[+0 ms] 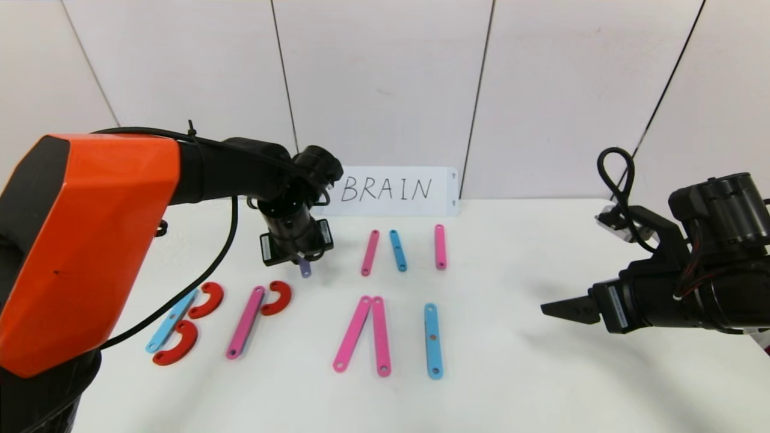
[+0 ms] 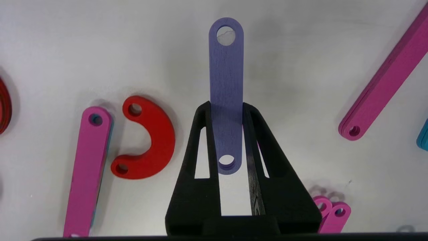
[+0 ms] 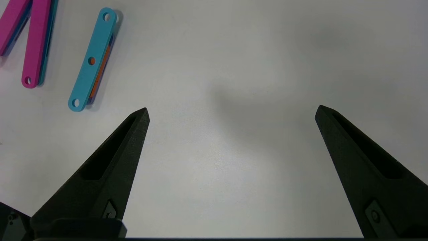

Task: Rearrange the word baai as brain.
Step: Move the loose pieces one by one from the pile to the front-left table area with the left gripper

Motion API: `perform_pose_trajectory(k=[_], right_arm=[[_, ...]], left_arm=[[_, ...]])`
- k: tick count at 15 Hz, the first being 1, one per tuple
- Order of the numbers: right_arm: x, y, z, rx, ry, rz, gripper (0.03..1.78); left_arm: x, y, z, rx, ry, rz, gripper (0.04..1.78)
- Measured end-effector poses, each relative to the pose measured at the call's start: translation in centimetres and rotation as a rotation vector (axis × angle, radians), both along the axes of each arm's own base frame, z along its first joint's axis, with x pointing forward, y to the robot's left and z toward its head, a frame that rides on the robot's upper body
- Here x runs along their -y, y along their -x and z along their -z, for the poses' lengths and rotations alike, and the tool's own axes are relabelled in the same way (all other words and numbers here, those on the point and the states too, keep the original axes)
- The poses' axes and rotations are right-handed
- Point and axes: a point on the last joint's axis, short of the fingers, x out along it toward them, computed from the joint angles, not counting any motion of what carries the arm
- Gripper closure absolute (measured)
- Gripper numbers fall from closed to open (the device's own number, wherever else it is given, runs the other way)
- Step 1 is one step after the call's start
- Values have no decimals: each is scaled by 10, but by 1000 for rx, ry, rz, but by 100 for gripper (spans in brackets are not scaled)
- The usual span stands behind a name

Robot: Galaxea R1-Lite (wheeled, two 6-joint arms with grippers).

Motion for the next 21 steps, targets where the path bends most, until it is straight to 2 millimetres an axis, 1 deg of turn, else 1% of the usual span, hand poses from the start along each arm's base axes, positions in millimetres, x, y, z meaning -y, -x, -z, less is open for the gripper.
perform_pose_trajectory(k=[5, 8, 11, 15, 17, 21], right_arm=[[0, -1, 1, -4, 0, -2, 7], [0, -1, 1, -4, -1, -2, 7], [0, 0, 1, -4, -1, -2, 7], [0, 0, 1, -5, 0, -3, 7], [-1, 1, 2, -6, 0, -5, 7], [-2, 1, 3, -11, 2, -8, 7]], left_arm=[[-9, 19, -3, -23, -8, -3, 155], [-16, 34, 1, -52, -13, -19, 155], [-23, 49, 4, -44, 5, -36, 155], [-30, 65, -1, -29, 14, -36, 155], [-30, 71, 2, -27, 14, -31, 155], [-22, 83, 13, -31, 31, -37, 155]])
